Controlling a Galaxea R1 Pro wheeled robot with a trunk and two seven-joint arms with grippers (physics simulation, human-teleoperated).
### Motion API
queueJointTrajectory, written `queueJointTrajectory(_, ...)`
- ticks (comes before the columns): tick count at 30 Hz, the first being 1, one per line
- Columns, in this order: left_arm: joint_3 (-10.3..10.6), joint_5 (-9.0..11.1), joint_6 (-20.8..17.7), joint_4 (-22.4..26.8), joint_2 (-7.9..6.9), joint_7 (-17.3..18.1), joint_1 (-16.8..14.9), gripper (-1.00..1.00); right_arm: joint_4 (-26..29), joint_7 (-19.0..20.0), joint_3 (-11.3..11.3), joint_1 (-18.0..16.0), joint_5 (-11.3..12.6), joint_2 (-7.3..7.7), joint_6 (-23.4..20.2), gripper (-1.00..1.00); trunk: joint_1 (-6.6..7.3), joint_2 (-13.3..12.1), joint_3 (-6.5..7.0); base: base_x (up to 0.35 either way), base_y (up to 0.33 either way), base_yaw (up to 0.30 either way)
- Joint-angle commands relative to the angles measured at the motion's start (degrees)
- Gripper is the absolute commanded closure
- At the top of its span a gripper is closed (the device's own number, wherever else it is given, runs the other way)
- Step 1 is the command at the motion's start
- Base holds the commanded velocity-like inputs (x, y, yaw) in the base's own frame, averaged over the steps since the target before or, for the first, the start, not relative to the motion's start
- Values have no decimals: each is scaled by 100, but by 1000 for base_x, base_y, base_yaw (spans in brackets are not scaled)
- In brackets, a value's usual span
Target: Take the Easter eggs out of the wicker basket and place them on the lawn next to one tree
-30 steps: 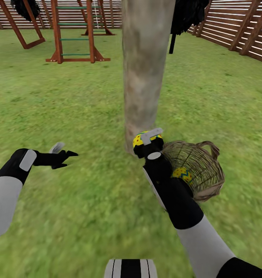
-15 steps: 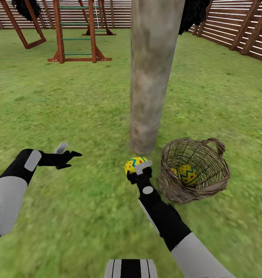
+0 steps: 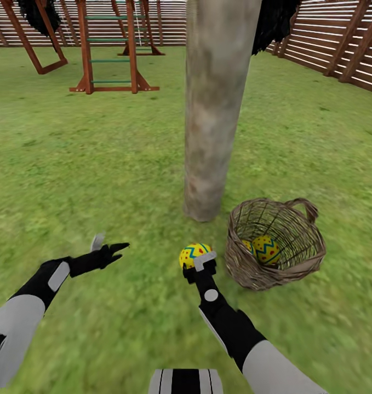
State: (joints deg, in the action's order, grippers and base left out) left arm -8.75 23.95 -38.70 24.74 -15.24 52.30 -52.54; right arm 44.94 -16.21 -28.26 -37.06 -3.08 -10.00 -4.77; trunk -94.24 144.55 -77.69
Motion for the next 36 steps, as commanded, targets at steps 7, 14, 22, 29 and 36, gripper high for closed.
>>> queueJointTrajectory(7,-12,-128,864,-297,-28,884,344,-100,-600,-40,10,-3,-43,0,379,100,1,2,61,0,0,0)
queueJointTrajectory(14,-13,-129,976,-403,-57,948,349,-100,-950,-68,-17,-1,-47,0,1284,100,1,2,73,0,0,3)
queueJointTrajectory(22,-13,-128,1000,-604,-59,989,349,-100,-1745,-34,0,-361,497,0,1326,100,1,2,73,0,10,0)
queueJointTrajectory(29,-6,-133,1006,-676,-40,1262,349,-100,-1982,-22,-43,-521,846,0,1354,100,1,2,73,77,236,0)
queueJointTrajectory(36,-4,-137,997,-747,-10,1245,348,-100,-2013,-22,-40,-522,840,0,1394,100,1,2,73,219,172,0)
